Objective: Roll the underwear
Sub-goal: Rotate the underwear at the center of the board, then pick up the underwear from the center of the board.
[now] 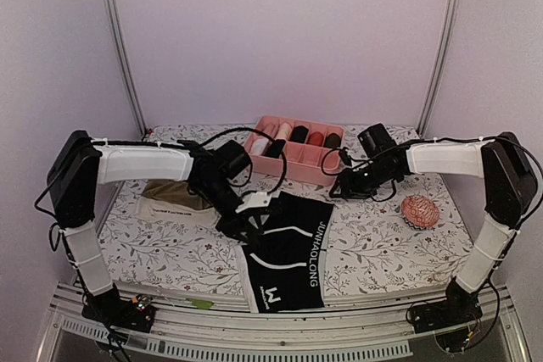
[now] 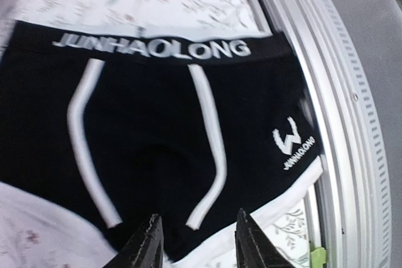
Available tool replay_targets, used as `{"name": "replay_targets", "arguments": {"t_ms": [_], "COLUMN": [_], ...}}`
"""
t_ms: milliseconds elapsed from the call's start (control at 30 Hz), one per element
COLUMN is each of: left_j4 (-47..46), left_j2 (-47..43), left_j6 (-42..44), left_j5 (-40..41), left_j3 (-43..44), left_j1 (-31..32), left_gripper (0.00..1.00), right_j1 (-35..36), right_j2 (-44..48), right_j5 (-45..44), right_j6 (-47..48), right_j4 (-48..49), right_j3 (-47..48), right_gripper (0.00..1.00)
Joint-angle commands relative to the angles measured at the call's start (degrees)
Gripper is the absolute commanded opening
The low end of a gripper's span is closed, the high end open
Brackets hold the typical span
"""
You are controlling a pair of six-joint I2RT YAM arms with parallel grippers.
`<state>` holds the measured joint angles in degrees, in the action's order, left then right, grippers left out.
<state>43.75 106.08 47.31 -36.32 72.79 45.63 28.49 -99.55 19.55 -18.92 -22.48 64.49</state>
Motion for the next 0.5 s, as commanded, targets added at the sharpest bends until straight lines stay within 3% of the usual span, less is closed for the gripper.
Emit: {"name": "replay_targets", "arguments": {"t_ms": [0,233,467], "left_j4": [0.46,-4.59,-8.04], "left_j2": [3.12,6.06,10.27], "left_j6": [-1.03,-3.1,-2.55], "left_j5": [-5.82,-6.4,-4.43], "left_j3": [7.93,13.29,15.14], "left_j1": [-8.01,-16.92,-19.22], "left_gripper": [0.41,0.41,0.41], "right_j1": [-0.1,-0.26,-1.53], "right_j2": [-5.41,-11.39,-14.99], "right_j5": [3.06,3.88,2.87], "right_j6": [4.81,11.32,16.22], "right_j4": [1.73,0.7,-1.54], "right_j3": [2.27,6.49,9.58], "right_gripper": [0.45,0.47,0.43]}}
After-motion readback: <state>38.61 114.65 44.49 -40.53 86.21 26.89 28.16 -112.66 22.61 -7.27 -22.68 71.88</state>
